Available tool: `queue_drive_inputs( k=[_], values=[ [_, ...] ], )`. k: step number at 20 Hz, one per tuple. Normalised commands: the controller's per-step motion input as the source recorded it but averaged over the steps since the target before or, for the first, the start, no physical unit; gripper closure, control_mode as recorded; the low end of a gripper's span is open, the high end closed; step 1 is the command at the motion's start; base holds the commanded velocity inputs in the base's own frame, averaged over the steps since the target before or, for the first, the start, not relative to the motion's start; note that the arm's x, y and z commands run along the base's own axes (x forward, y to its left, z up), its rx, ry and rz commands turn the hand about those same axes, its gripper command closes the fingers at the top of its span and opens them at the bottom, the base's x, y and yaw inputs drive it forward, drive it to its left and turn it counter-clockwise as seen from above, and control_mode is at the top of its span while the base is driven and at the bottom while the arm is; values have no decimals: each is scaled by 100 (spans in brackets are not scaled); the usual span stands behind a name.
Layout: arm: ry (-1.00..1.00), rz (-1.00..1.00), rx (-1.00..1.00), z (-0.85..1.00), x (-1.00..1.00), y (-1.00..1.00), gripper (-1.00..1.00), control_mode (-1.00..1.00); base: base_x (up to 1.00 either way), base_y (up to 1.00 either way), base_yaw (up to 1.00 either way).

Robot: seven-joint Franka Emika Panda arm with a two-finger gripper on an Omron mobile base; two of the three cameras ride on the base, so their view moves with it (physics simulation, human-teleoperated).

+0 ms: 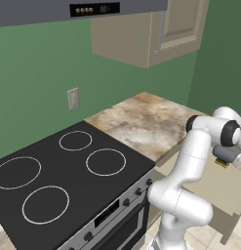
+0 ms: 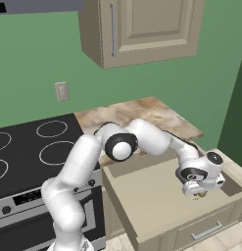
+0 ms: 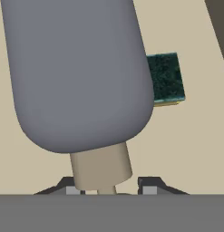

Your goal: Restock the sink supplies by placing the sponge and soap dispenser on the counter and next to the sink. Make sure the soap dispenser is upright.

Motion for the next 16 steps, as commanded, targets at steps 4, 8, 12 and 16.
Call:
queue_drive_inputs(
  k=[4, 8, 12, 16],
  values=[
    [-14, 0, -10, 100, -50, 32, 100, -100, 0, 0, 0],
    [-17, 3, -10, 100, -61, 43, 100, -100, 0, 0, 0],
    [-12, 2, -10, 99, -72, 56, 100, -100, 0, 0, 0],
    [-4, 0, -8, 100, -72, 56, 100, -100, 0, 0, 0]
  ],
)
